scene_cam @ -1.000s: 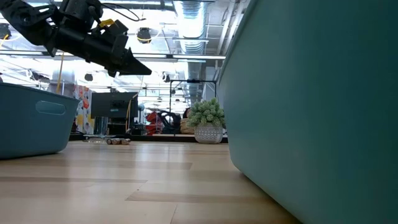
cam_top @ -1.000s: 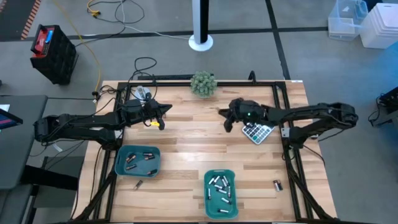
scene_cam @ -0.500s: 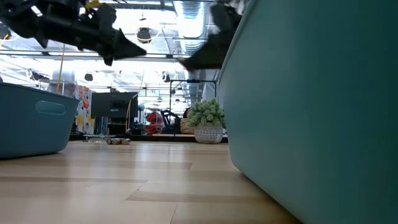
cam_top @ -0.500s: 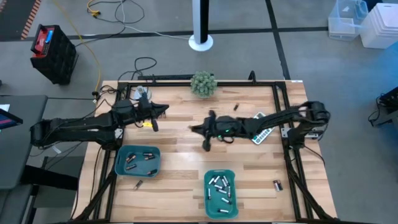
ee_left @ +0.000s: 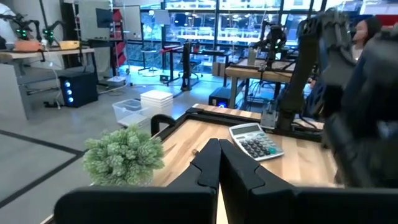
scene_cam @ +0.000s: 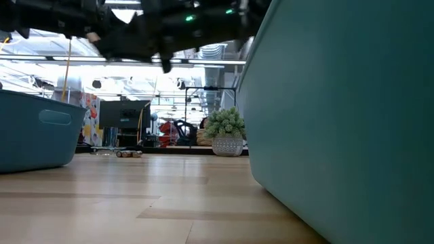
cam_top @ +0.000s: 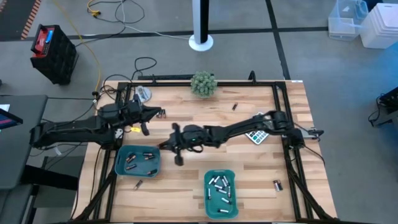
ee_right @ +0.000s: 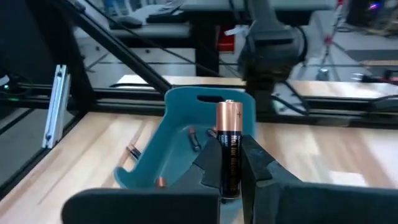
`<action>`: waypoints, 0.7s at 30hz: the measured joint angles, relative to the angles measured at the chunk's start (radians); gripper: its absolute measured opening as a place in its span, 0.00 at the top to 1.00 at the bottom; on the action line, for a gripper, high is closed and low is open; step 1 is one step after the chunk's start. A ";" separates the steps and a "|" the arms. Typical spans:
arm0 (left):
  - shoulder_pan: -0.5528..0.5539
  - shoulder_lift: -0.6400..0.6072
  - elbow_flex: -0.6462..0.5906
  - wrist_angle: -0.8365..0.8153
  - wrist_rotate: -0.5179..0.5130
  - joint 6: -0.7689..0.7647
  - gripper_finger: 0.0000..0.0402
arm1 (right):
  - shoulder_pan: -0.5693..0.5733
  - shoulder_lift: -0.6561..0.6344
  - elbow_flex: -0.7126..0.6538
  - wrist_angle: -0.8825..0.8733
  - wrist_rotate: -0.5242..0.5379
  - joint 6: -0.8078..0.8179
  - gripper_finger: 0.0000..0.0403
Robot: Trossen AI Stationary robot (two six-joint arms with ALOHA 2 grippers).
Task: Sort batteries
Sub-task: Put the black battery into the blue bin, then put the silver battery into the green bin
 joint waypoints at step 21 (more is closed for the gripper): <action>-0.026 -0.008 0.000 -0.025 -0.003 -0.006 1.00 | 0.023 0.296 0.463 -0.333 -0.083 -0.004 0.50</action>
